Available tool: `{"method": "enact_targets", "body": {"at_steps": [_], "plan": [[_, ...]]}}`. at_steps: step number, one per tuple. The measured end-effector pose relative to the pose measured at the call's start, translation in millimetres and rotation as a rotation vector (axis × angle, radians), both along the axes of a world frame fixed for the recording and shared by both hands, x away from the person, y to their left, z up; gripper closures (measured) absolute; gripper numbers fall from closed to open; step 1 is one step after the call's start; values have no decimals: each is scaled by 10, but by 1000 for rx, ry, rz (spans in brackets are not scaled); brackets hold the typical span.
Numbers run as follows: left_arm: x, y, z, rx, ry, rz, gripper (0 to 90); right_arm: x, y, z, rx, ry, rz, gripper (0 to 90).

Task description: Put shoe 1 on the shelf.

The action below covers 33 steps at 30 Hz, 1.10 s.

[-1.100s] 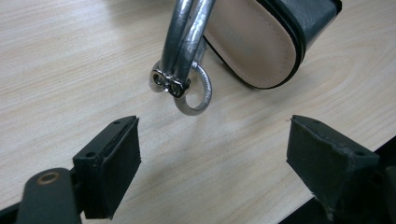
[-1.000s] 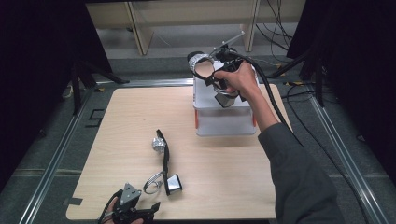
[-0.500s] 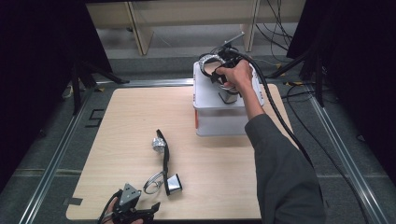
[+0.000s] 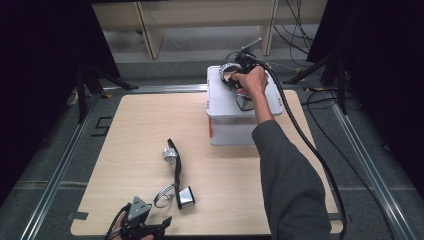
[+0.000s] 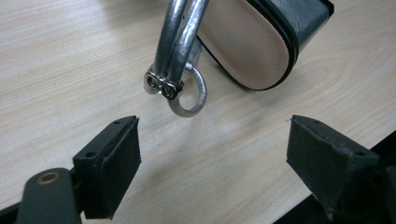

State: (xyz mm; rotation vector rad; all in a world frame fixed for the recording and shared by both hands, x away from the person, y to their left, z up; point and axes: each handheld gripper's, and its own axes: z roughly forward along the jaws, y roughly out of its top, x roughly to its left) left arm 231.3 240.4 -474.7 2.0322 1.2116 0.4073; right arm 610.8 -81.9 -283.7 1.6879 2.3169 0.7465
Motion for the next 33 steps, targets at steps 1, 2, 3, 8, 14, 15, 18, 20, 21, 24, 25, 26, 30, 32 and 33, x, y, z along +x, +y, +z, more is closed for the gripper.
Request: {"method": "enact_targets", "body": {"at_steps": [1,2,3,8,14,15,18,20,21,24,25,26,30,32,33], "plan": [[0,0,0,0,0,0,168,0,0,0,0,0,0,422],[-6,1,1,1,2,0,168,4,15,-11,-5,13,-22,421],[-5,0,7,0,5,2,168,4,26,-15,-11,8,-13,421],[15,7,2,13,-17,-12,168,-15,59,-29,-28,-4,-14,405],[3,5,4,0,-2,-3,168,-53,33,55,42,-42,-31,348],[0,1,9,3,6,2,168,-58,10,83,64,-54,-18,349],[-4,8,17,9,14,-4,168,-123,-40,201,105,-86,-5,341],[2,10,15,12,11,-5,168,-171,-96,262,122,-137,36,331],[2,10,15,12,11,-5,168,-171,-96,262,122,-137,36,331],[-1,8,12,11,6,-2,168,-343,-200,412,141,-152,100,308],[-1,8,12,11,6,-2,168,-373,-223,424,157,-156,111,308],[2,9,12,11,4,-4,168,-373,-223,424,157,-156,111,308],[4,11,6,17,3,-6,168,-595,-379,490,175,-174,166,300],[22,20,1,44,-11,-10,168,-695,-435,499,183,-174,173,289],[17,20,1,37,-4,-7,168,-740,-462,498,178,-179,187,288]]}}
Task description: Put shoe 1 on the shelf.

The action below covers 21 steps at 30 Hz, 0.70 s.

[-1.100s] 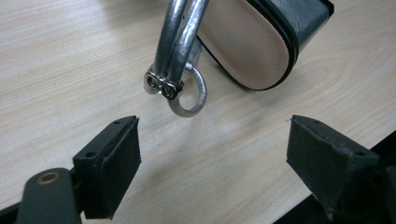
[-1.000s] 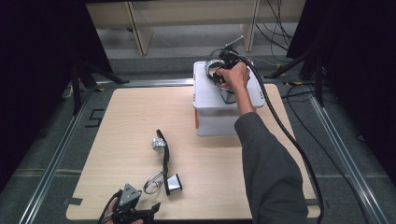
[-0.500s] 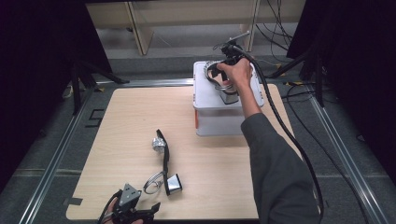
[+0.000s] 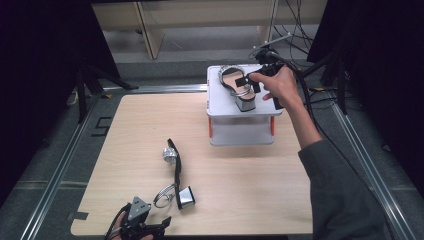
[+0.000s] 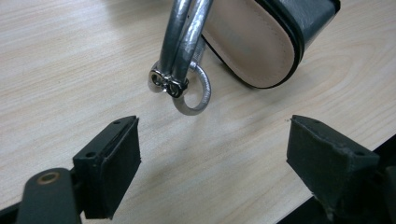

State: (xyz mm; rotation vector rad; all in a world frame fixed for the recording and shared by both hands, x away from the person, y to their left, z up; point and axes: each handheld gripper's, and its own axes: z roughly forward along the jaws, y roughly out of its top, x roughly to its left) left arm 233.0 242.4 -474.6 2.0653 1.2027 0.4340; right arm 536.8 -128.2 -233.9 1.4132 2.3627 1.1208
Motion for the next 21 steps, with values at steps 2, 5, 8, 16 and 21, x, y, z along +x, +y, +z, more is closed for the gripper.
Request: {"method": "enact_targets", "body": {"at_steps": [2,5,8,16,21], "plan": [[-11,-2,4,-11,16,5,168,-95,-47,-9,13,0,27,283],[-11,-6,0,-16,13,9,168,-252,-93,-25,4,-15,58,280],[-12,-4,2,-16,11,11,168,-410,-121,-79,-2,-74,149,270],[-13,-12,-9,-14,6,21,168,-927,-130,-252,-18,-87,277,269],[2,7,-13,6,-6,15,168,-1181,-87,-415,-3,-95,338,269]]}}
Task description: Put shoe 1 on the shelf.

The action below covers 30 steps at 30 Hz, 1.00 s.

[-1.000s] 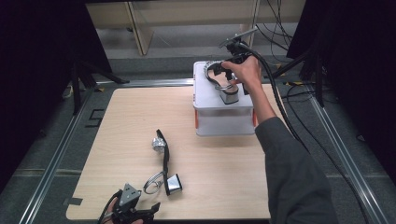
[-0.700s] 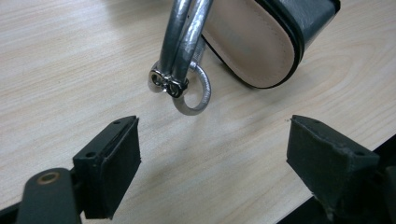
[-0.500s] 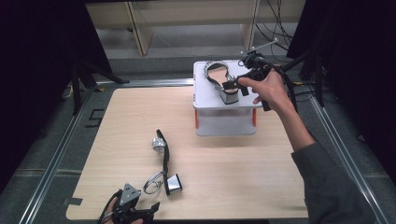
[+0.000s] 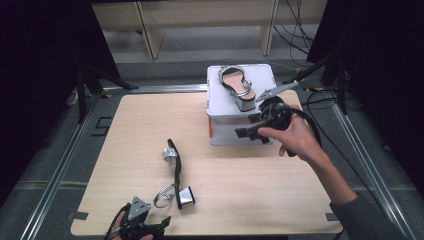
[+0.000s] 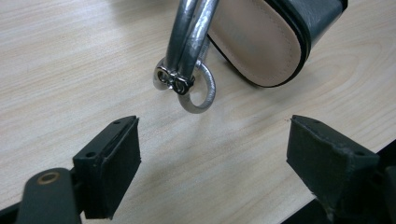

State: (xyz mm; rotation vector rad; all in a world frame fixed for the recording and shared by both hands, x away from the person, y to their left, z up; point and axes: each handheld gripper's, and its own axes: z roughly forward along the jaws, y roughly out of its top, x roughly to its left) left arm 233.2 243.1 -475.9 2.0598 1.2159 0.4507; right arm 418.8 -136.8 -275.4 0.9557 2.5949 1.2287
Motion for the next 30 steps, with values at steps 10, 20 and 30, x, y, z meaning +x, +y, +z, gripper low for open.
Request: {"method": "enact_targets", "body": {"at_steps": [10,20,30], "plan": [[-10,-7,2,-23,10,5,168,-332,61,-489,10,8,102,269],[0,-1,11,-14,15,3,170,-448,98,-1065,-44,52,130,278],[-5,-4,13,-16,6,15,172,-512,45,-1405,-73,87,112,267]]}}
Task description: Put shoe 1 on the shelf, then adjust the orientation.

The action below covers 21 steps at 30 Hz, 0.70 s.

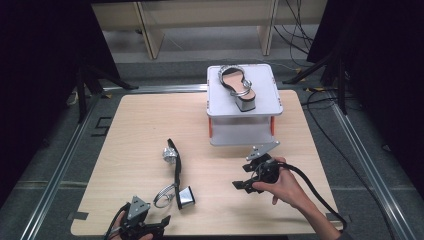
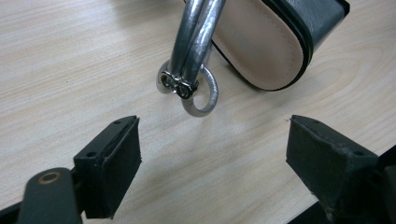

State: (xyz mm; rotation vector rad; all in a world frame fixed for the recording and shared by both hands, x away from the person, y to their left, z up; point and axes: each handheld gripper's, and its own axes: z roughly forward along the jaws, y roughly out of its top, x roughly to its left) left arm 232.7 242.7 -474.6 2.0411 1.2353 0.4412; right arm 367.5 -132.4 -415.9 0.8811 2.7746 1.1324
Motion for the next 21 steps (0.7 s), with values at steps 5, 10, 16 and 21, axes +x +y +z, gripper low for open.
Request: {"method": "enact_targets", "body": {"at_steps": [5,10,16,21], "plan": [[-1,5,3,-4,0,9,175,-24,-17,-115,-23,32,-4,262],[10,-4,15,-5,-10,10,198,-82,-32,-151,-52,16,-3,251],[106,-28,13,11,-37,0,292,-108,-77,-138,-28,29,-18,258],[153,-70,28,-1,-53,6,479,-97,-120,-162,-16,17,-9,258]]}}
